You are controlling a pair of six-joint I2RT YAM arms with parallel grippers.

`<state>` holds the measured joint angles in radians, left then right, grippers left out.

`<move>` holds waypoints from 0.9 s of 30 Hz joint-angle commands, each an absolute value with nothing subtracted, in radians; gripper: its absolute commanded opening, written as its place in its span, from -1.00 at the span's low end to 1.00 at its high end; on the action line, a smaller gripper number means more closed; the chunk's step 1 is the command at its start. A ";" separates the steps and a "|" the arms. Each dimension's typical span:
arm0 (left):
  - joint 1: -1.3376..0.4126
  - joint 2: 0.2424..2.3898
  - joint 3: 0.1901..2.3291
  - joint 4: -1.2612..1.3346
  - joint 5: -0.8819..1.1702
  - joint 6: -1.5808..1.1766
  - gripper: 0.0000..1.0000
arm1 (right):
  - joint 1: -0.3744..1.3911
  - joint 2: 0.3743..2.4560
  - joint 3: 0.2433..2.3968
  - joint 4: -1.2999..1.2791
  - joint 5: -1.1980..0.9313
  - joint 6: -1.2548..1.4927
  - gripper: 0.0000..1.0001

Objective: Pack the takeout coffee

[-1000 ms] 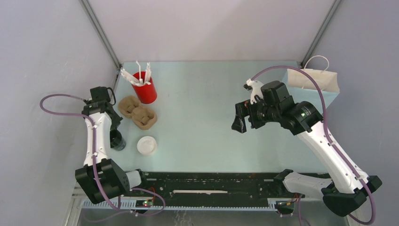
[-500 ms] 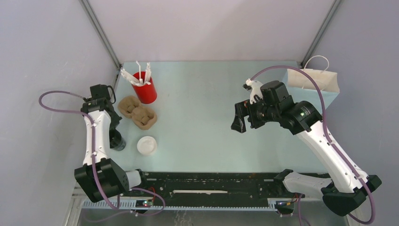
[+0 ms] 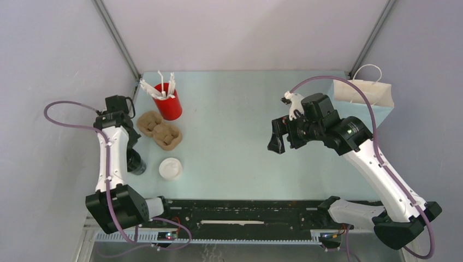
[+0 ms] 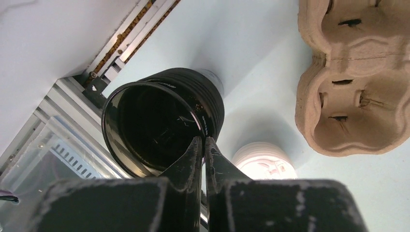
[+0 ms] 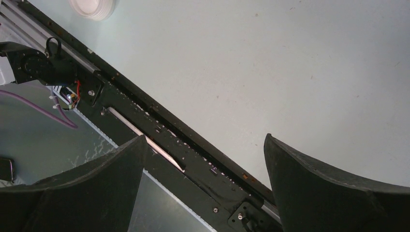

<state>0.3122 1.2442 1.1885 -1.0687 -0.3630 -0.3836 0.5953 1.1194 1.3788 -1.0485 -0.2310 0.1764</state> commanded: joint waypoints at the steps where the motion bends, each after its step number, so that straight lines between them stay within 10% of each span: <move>1: 0.288 1.235 1.291 -1.092 -0.435 -0.395 -0.92 | 0.598 1.124 1.381 -1.009 -0.241 0.166 0.99; 20: 0.244 1.178 1.711 -1.422 -0.473 -0.507 -1.00 | 0.620 1.138 1.423 -1.023 -0.232 0.171 0.99; 27: -0.258 1.293 1.762 -1.316 -0.543 -0.542 -1.00 | 0.579 1.129 1.445 -1.043 -0.209 0.218 0.99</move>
